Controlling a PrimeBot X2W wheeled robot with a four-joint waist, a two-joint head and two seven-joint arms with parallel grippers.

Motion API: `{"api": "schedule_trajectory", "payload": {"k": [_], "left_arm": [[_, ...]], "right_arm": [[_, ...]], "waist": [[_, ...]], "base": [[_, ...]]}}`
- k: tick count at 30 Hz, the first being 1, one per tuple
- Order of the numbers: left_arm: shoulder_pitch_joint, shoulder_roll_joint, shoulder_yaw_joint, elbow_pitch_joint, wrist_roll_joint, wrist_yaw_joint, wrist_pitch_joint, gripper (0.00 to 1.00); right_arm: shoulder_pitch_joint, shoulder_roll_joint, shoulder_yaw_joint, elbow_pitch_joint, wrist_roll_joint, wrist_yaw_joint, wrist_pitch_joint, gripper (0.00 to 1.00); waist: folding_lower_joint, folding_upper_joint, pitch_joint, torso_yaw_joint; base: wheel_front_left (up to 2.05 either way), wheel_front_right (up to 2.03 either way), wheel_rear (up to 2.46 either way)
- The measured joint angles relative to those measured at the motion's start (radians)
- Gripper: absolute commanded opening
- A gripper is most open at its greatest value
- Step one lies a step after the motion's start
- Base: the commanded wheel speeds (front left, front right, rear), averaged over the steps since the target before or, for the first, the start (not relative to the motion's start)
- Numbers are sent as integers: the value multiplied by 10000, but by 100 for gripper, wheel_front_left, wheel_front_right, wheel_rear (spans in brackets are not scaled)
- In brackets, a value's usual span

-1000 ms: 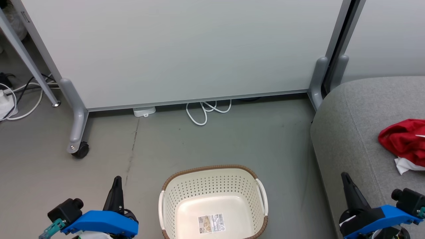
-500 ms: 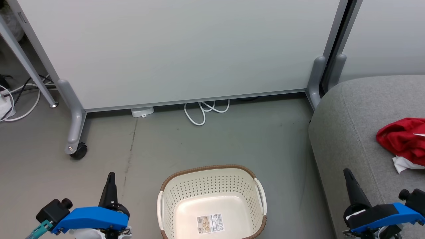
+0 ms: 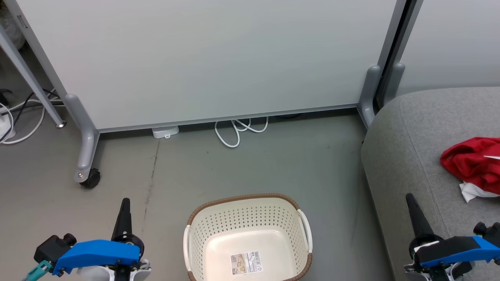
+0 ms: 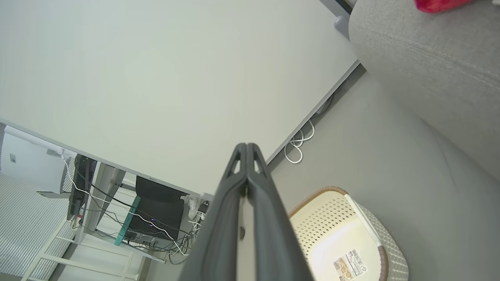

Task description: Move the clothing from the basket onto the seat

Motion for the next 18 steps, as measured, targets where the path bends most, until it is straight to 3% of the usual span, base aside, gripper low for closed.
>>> {"api": "schedule_trajectory", "payload": {"k": [18], "left_arm": [[-5, -50, 360, -405, -1601, 0, 462, 0]], "right_arm": [[-161, 17, -65, -13, 1866, 0, 221, 0]], "waist": [[0, 0, 5, -91]], "base": [[0, 0, 0]]}}
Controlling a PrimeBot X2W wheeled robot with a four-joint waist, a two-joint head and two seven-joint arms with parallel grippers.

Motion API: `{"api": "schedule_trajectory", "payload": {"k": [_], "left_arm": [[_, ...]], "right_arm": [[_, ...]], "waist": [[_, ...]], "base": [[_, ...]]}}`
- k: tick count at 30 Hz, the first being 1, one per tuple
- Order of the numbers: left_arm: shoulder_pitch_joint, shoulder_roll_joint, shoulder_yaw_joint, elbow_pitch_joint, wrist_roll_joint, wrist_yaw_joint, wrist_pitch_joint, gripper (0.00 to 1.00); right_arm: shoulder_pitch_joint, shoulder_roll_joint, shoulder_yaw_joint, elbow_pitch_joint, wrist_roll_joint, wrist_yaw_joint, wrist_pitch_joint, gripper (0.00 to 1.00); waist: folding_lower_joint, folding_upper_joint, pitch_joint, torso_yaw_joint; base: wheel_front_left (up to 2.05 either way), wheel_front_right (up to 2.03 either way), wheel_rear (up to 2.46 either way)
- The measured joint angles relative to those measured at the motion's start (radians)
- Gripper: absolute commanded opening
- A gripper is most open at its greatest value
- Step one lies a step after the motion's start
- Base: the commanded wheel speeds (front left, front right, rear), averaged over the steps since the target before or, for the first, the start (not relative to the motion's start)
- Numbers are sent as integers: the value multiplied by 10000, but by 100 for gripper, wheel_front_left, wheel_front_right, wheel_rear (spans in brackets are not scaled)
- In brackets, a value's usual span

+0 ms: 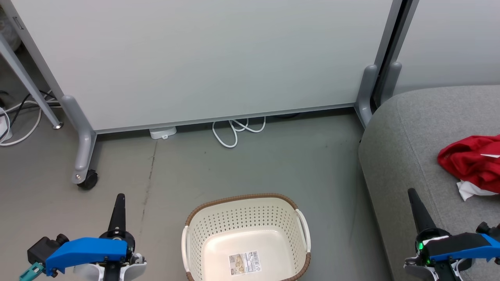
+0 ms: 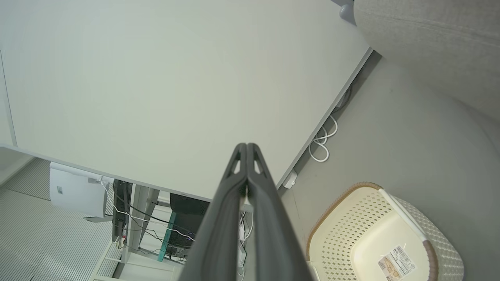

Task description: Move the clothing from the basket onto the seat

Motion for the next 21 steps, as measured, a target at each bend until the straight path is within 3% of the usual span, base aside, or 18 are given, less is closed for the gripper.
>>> {"api": "schedule_trajectory", "payload": {"k": [21], "left_arm": [[-10, -40, 391, -435, -1699, 0, 512, 0]], "right_arm": [[-153, 19, -54, -21, 1994, 0, 219, 0]], "waist": [[-1, 0, 7, -116]], "base": [[0, 0, 0]]}}
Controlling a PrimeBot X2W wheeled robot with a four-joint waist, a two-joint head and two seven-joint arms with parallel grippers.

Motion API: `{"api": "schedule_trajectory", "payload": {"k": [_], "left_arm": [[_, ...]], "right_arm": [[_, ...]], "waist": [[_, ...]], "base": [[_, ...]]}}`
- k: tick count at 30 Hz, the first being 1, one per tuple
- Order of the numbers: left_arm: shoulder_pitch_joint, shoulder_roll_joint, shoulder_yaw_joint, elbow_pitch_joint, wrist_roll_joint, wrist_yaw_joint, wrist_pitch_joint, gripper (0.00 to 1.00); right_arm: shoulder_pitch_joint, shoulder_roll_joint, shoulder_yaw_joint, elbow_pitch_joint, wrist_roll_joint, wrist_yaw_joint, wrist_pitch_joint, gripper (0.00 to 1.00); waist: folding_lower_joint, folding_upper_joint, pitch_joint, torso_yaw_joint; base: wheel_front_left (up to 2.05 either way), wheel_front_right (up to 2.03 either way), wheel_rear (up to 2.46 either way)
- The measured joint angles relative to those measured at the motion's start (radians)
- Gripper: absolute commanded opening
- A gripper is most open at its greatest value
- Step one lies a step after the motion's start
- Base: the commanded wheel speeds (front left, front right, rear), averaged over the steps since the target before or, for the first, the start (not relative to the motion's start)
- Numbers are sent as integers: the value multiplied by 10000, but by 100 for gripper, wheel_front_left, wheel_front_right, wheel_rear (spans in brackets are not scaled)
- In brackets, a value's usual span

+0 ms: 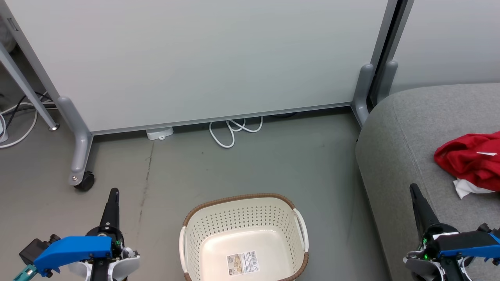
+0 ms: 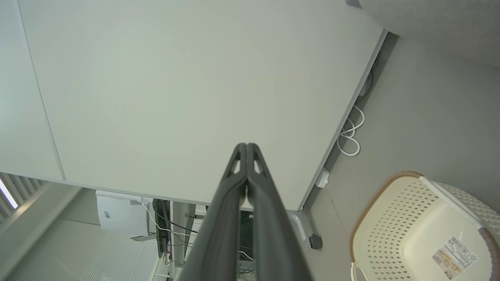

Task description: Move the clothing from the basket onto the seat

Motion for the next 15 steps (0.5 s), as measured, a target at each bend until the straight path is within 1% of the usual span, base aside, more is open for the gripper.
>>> {"api": "schedule_trajectory", "payload": {"k": [15], "left_arm": [[-9, -31, 186, -242, -943, 0, 299, 0]], "right_arm": [[-90, 13, -42, -2, 1118, 0, 136, 0]], "waist": [[0, 0, 4, -76]], "base": [[0, 0, 0]]}}
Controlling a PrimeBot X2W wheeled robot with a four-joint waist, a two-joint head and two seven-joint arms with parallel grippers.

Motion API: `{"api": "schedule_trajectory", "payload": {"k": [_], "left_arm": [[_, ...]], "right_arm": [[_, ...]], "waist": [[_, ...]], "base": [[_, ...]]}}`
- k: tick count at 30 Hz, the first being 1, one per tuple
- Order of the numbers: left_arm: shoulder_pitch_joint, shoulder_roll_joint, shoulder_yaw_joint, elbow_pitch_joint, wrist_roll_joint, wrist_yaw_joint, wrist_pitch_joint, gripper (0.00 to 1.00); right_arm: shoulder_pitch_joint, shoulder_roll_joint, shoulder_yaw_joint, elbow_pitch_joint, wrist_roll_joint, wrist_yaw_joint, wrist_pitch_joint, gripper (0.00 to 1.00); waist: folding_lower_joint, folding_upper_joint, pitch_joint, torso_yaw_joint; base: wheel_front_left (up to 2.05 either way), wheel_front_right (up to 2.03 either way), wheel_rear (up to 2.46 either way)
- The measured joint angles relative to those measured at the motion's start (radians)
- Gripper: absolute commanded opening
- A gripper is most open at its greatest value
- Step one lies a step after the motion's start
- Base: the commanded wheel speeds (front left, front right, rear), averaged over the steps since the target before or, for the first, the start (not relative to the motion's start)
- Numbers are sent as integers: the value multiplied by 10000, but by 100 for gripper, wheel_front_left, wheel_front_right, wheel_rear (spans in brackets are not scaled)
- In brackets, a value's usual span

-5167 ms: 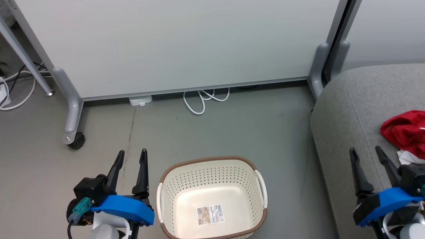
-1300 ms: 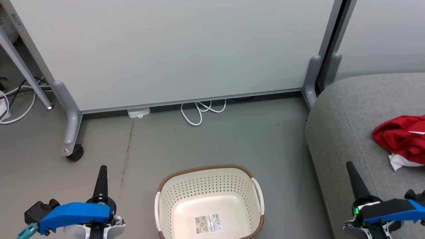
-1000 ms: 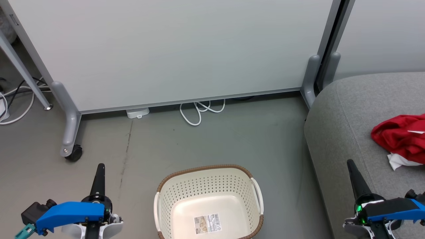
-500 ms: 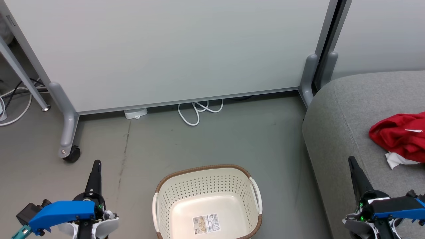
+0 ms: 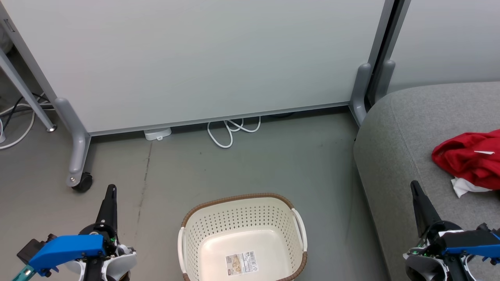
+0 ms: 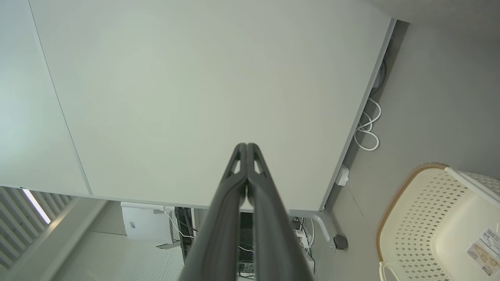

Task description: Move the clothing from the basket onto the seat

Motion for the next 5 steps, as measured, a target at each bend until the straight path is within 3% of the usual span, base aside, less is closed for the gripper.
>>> {"api": "schedule_trajectory", "payload": {"k": [5], "left_arm": [[-14, -6, 79, -81, -299, 0, 92, 0]], "right_arm": [[-12, 6, -13, -2, 339, 0, 44, 0]], "waist": [[0, 0, 2, -26]], "base": [[0, 0, 0]]}}
